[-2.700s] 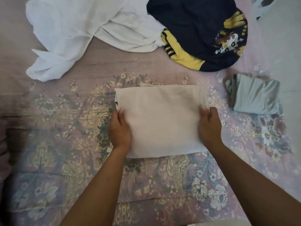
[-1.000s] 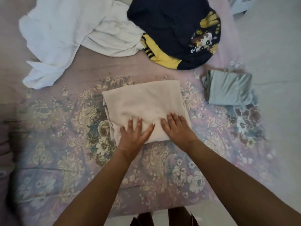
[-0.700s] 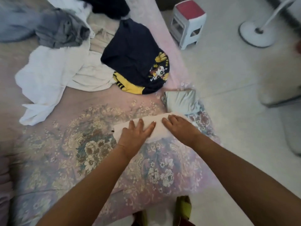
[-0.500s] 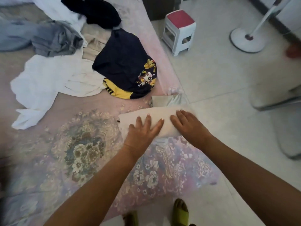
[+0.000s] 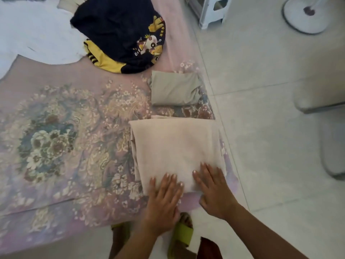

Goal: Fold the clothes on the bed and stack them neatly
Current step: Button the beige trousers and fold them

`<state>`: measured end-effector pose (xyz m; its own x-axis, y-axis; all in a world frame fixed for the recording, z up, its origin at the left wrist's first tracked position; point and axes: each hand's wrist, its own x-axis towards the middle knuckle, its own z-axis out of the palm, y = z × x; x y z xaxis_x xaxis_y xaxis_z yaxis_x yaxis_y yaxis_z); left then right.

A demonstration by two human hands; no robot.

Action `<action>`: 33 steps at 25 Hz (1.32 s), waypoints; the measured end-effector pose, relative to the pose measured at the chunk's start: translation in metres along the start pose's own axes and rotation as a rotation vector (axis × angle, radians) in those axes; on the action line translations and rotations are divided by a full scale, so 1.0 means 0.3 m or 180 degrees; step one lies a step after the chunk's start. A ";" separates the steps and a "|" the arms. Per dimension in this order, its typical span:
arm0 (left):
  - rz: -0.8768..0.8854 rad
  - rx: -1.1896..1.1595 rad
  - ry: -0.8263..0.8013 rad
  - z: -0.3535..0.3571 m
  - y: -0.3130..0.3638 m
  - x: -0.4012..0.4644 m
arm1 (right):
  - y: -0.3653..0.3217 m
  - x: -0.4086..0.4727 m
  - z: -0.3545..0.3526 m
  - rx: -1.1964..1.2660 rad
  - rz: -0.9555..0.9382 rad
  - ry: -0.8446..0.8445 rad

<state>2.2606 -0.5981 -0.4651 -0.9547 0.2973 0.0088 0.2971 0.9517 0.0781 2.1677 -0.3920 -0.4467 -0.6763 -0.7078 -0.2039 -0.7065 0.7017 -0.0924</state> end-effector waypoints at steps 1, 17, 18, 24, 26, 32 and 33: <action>-0.0047 -0.0106 0.0030 -0.013 -0.023 0.026 | -0.015 0.040 -0.005 0.0181 0.0025 0.0145; -0.0923 -0.0137 0.0001 -0.022 -0.374 0.346 | -0.024 0.499 -0.040 0.0771 0.0732 0.0178; -0.0945 -0.0070 0.0060 -0.049 -0.449 0.317 | -0.067 0.538 -0.081 0.0719 0.0550 0.0148; -0.1771 0.0166 -0.0030 -0.101 -1.142 0.105 | -0.371 0.974 -0.177 0.0793 0.0166 -0.0060; -0.1944 0.0118 -0.0010 -0.066 -1.367 0.119 | -0.435 1.147 -0.164 0.0770 0.0088 -0.0165; -0.1525 -0.0116 0.0466 0.184 -1.623 0.185 | -0.365 1.709 -0.163 0.0218 0.0491 -0.0044; -0.1501 -0.0089 0.0545 0.206 -1.637 0.189 | -0.334 1.797 -0.179 0.0062 0.0683 -0.0052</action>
<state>2.0616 -1.0440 -0.5647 -0.9744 -0.1839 0.1293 -0.1657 0.9763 0.1395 1.8627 -0.8483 -0.4949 -0.8073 -0.5406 -0.2366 -0.5423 0.8378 -0.0639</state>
